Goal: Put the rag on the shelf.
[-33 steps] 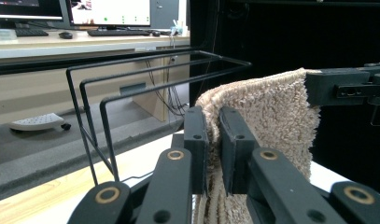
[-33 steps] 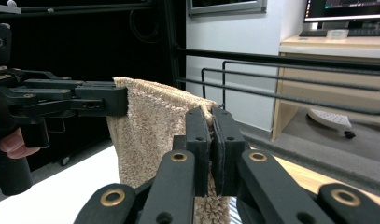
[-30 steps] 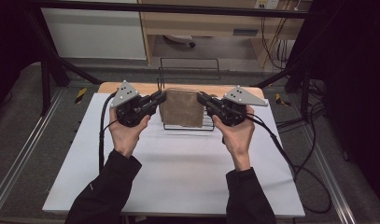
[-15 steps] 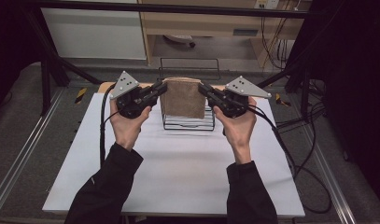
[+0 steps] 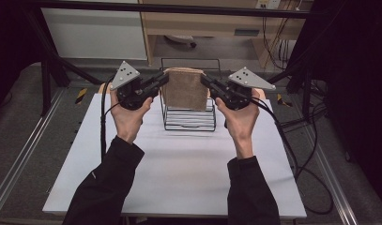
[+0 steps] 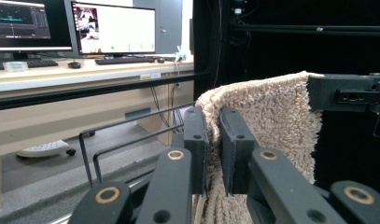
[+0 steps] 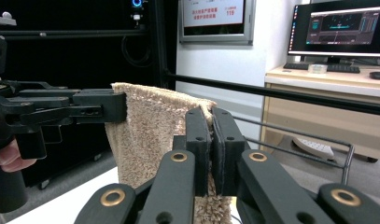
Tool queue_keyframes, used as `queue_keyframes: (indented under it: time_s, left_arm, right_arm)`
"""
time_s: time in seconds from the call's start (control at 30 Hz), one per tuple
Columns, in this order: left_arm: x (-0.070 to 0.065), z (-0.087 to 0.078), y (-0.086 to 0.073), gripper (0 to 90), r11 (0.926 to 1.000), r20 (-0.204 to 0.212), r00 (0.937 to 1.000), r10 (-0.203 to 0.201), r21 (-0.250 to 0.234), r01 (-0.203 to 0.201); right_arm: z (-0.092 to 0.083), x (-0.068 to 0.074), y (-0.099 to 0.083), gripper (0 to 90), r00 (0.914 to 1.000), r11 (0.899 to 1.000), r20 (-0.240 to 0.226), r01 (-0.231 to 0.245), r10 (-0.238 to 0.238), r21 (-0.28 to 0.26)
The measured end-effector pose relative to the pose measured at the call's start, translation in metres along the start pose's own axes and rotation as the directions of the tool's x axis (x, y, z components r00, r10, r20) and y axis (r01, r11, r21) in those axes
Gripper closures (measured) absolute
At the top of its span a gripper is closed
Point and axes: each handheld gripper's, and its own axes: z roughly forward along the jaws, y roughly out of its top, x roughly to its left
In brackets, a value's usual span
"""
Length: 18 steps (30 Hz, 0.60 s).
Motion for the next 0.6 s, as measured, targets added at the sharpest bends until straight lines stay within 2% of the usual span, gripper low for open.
queue_keyframes:
  time_s: [0.6]
  left_arm:
    - [0.002, 0.01, 0.029, 81.8, 0.9985, -0.013, 0.9997, 0.02, -0.051, -0.021]
  right_arm:
    - [0.005, -0.008, 0.028, 86.9, 0.9995, 0.998, 0.019, 0.025, -0.024, -0.064]
